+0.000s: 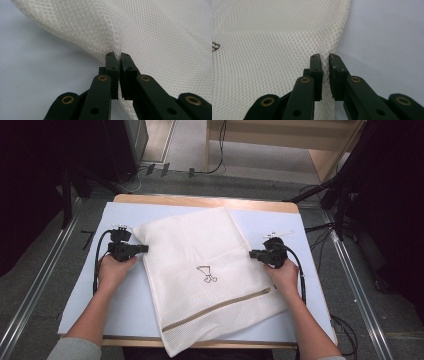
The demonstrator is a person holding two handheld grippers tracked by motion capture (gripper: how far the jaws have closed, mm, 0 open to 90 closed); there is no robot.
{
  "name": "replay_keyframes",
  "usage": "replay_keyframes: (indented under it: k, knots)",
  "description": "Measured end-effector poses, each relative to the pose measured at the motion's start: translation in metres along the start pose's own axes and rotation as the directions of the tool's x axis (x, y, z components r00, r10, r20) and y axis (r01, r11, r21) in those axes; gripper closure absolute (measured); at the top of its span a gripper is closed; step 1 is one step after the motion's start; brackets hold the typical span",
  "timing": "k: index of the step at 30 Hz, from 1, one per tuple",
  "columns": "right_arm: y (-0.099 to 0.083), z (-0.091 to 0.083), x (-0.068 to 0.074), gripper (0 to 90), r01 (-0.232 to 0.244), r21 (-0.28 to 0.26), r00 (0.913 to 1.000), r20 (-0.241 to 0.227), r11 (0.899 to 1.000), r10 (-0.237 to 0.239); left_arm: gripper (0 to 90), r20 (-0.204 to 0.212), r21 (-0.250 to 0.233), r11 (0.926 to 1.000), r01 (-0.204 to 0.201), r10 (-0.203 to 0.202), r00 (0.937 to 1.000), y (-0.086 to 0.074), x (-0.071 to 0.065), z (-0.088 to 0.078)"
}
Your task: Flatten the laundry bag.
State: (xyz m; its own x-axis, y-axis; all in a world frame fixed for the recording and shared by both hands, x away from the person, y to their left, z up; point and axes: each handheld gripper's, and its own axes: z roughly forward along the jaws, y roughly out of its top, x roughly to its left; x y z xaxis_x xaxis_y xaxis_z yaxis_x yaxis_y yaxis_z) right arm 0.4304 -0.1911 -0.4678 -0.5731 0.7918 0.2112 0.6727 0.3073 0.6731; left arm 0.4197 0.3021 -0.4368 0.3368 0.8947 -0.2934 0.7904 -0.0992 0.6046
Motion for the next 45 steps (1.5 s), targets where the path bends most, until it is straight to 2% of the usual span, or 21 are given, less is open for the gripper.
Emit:
replay_keyframes:
  k: [5,7,17,19,22,24,26,28,32,34,35,39,42,45]
  knots:
    - [-0.009,-0.004,0.011,83.4,0.015,0.0,0.9999,0.006,1.0,-0.015,87.7,-0.008,0.001,0.9999,-0.012,0.012,0.9999,0.012,0.005,0.01]
    - [-0.012,-0.006,0.015,83.3,0.024,0.006,0.9997,0.003,1.0,-0.024,87.6,-0.007,0.001,1.0,-0.005,0.005,1.0,0.016,0.007,0.013]
    - [-0.03,-0.015,0.034,80.3,0.027,0.005,0.9993,-0.025,1.0,-0.026,84.7,0.011,-0.014,0.9999,0.008,-0.008,0.9999,0.022,0.016,0.023]
    - [-0.033,-0.016,0.036,75.9,0.051,0.005,0.9987,-0.007,0.999,-0.051,81.0,0.008,-0.024,0.9997,0.009,-0.009,0.9999,0.022,0.017,0.022]
    - [-0.036,-0.017,0.033,71.7,0.039,0.0,0.9991,-0.014,0.999,-0.039,72.3,0.006,-0.012,0.9999,0.01,-0.01,0.9999,0.021,0.017,0.016]
    - [-0.035,-0.019,0.033,67.0,0.048,-0.012,0.9988,-0.008,0.999,-0.048,67.3,0.004,-0.003,1.0,0.009,-0.009,0.9999,0.019,0.015,0.009]
    - [-0.035,-0.022,0.036,63.3,0.055,-0.031,0.9984,-0.007,0.998,-0.055,65.4,0.001,-0.025,0.9997,-0.001,0.001,1.0,0.014,0.012,0.0]
    - [-0.036,-0.027,0.039,62.0,0.063,-0.046,0.998,-0.006,0.997,-0.063,63.9,0.011,-0.024,0.9997,0.01,-0.01,0.9999,0.009,0.009,-0.007]
    - [-0.038,-0.036,0.04,58.0,0.057,-0.08,0.9977,-0.033,0.995,-0.06,59.5,0.003,-0.02,0.9997,-0.013,0.013,0.9999,-0.006,-0.001,-0.022]
    - [-0.04,-0.037,0.041,55.9,0.043,-0.07,0.9978,-0.047,0.997,-0.046,58.8,-0.004,-0.006,0.9997,-0.025,0.025,0.9997,-0.016,-0.007,-0.027]
    - [-0.042,-0.037,0.041,56.1,0.051,-0.064,0.9972,-0.051,0.997,-0.054,59.0,-0.01,0.004,0.9994,-0.035,0.035,0.9993,-0.021,-0.01,-0.029]
    - [-0.046,-0.037,0.041,56.5,0.076,-0.063,0.996,-0.042,0.995,-0.079,58.1,-0.016,0.032,0.9986,-0.043,0.043,0.9989,-0.04,-0.019,-0.035]
    - [-0.046,-0.033,0.039,56.5,0.068,-0.051,0.9967,-0.041,0.996,-0.07,56.4,-0.026,0.061,0.9967,-0.054,0.055,0.9981,-0.05,-0.025,-0.035]
    - [-0.046,-0.027,0.038,56.9,0.069,-0.028,0.997,-0.032,0.997,-0.07,56.0,-0.008,0.08,0.9955,-0.05,0.051,0.9987,-0.055,-0.031,-0.031]
